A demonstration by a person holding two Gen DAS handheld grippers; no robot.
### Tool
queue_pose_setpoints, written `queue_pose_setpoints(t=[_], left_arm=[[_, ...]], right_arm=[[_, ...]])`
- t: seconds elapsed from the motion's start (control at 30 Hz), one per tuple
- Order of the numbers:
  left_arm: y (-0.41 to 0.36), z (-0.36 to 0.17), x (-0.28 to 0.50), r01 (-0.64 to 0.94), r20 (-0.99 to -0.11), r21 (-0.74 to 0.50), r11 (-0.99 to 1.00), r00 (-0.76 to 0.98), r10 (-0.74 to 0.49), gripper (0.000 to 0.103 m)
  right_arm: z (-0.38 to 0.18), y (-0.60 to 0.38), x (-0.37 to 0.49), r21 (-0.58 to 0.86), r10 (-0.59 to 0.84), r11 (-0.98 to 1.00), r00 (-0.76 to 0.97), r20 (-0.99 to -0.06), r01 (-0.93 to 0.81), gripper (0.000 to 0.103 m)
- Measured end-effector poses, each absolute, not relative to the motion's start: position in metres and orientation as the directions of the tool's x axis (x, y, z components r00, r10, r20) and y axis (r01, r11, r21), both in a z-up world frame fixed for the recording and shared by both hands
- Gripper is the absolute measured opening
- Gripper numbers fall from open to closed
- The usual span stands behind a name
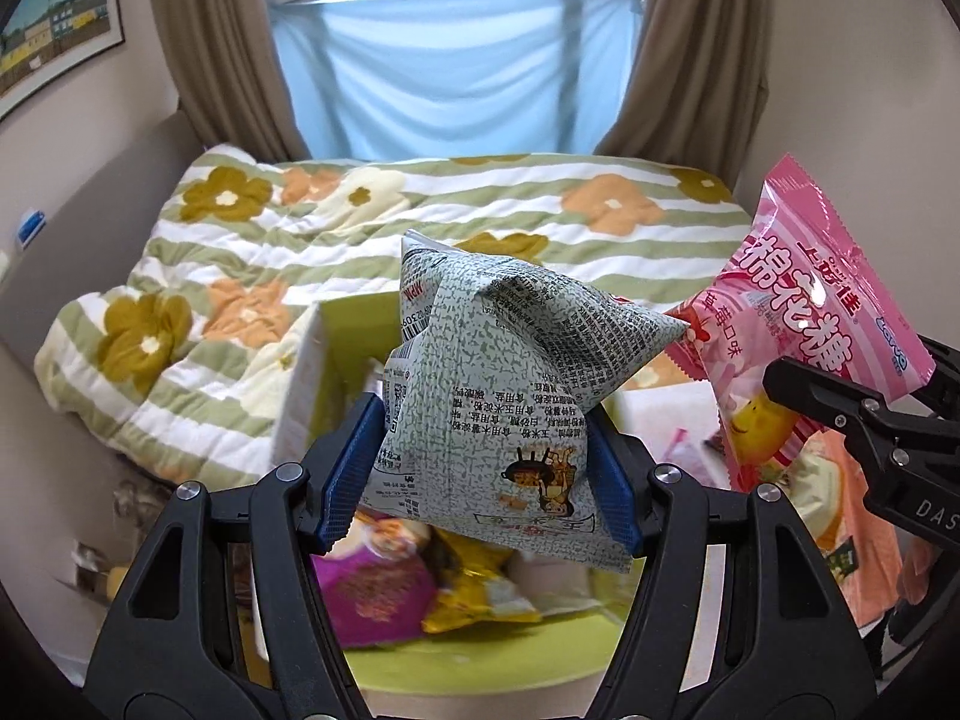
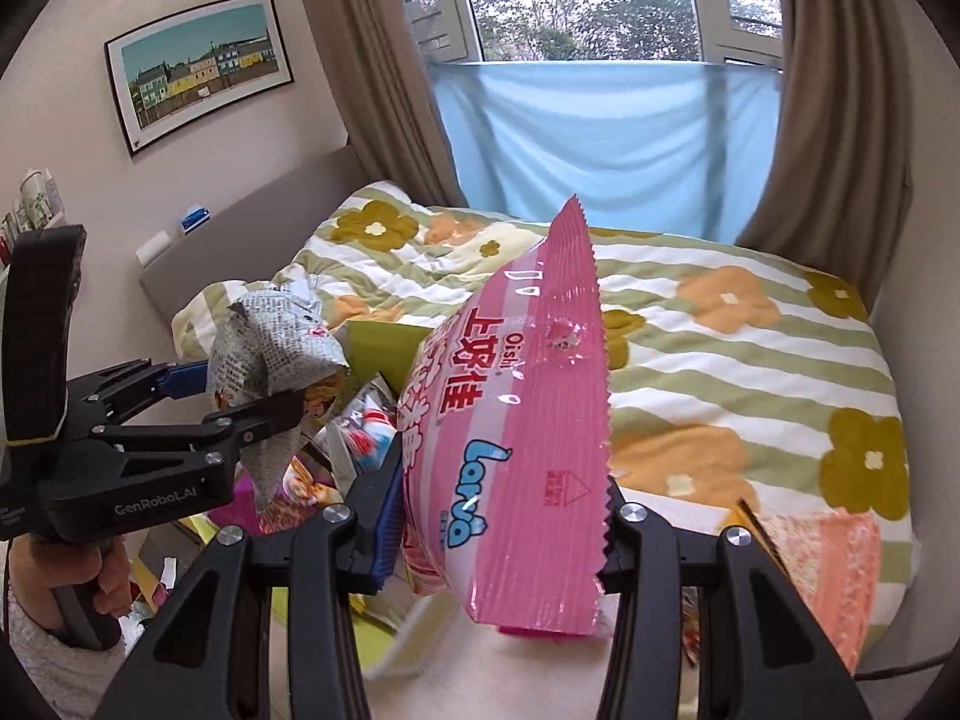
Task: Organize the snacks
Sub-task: 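Carry both bags over the box and open both grippers to drop them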
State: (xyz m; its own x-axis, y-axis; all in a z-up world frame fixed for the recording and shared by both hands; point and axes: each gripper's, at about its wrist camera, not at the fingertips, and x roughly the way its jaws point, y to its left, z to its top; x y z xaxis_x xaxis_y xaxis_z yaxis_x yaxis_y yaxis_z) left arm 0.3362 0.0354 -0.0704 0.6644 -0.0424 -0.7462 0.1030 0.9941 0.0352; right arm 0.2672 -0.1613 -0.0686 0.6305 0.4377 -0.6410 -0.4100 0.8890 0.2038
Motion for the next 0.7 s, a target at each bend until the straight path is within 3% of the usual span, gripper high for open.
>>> queue_pose_setpoints(t=[0.5,0.53,0.6,0.63,0.7], left_arm=[[0.118,-0.137,0.443,0.163,-0.853,-0.055,0.985,0.506,-0.131,0.063],[0.119,-0.139,0.444,0.167,-0.854,-0.064,0.984,0.501,-0.141,0.066],[0.12,-0.145,0.447,0.181,-0.859,-0.069,0.981,0.489,-0.15,0.083],[0.119,-0.149,0.448,0.181,-0.865,-0.062,0.982,0.481,-0.143,0.099],[0.12,-0.151,0.445,0.18,-0.861,-0.071,0.981,0.485,-0.152,0.103]], right_arm=[[-0.096,-0.074,0.345,0.175,0.35,0.927,0.594,-0.725,-0.332,0.042],[-0.098,-0.073,0.349,0.17,0.339,0.931,0.59,-0.732,-0.324,0.042],[-0.1,-0.07,0.353,0.163,0.327,0.935,0.588,-0.74,-0.315,0.042],[-0.102,-0.067,0.356,0.158,0.319,0.938,0.585,-0.746,-0.309,0.042],[-0.104,-0.066,0.358,0.157,0.312,0.94,0.578,-0.754,-0.302,0.042]])
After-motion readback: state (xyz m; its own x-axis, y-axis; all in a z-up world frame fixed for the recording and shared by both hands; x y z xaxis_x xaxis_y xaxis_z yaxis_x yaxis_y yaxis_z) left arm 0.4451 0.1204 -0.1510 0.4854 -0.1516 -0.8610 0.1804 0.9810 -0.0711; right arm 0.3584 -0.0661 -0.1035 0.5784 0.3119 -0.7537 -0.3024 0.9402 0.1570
